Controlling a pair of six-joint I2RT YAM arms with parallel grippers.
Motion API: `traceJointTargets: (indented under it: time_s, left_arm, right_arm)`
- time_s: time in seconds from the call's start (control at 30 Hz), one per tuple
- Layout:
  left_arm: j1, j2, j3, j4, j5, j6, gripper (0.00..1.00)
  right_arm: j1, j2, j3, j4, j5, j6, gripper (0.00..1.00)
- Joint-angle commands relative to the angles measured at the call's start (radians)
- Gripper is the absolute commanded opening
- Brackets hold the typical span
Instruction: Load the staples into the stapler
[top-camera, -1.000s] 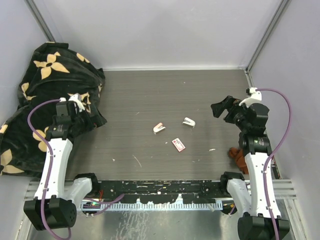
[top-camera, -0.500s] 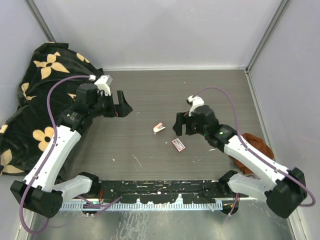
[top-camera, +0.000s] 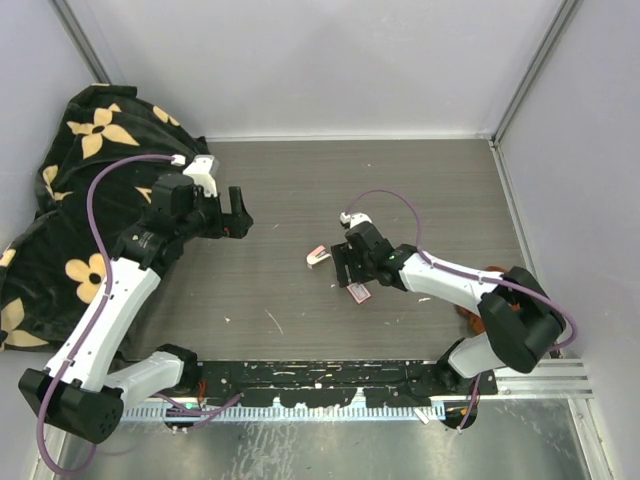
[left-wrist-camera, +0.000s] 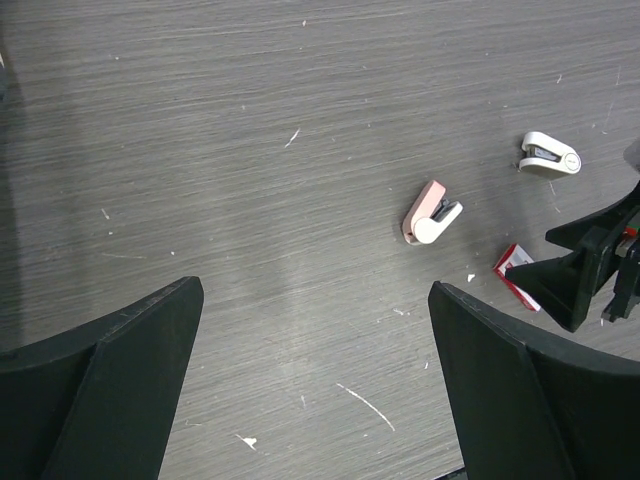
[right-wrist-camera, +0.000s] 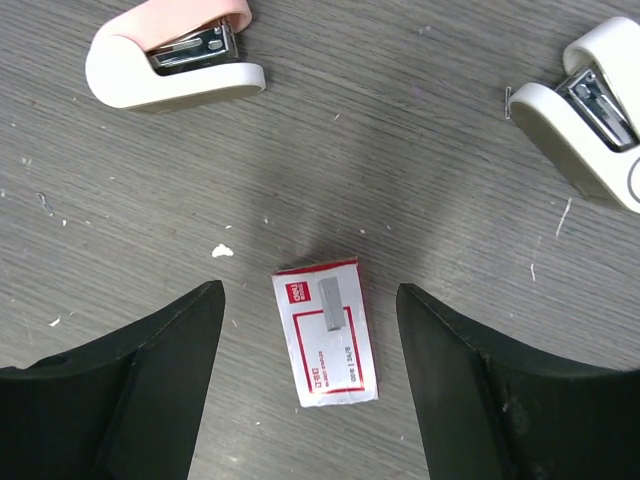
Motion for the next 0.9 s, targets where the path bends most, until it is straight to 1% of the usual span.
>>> traceJointTargets:
  time_s: [0.0,0.3,0.47,0.87]
  left_arm:
    - [0.003,0.005,0.015,0.02,-0.013,0.023,0.98]
    - [0.002,0.008,0.018,0.018,0.01,0.01,0.98]
    - [0.003,0.015,0.016,0.019,0.02,0.008,0.98]
    - [0.003,0.028,0.016,0.017,0.041,0.005,0.98]
  right_arm:
    - [0.003,0.033,0.028,0.084,0.008,-0.012,0.76]
    - [0.001,0.1,0.007,0.125,-0.003,0.001,0.77]
    - [0.003,0.106,-0.013,0.154,-0.067,-0.012,0.76]
    - [0.016,0.104,-0.042,0.157,-0.178,-0.052,0.75]
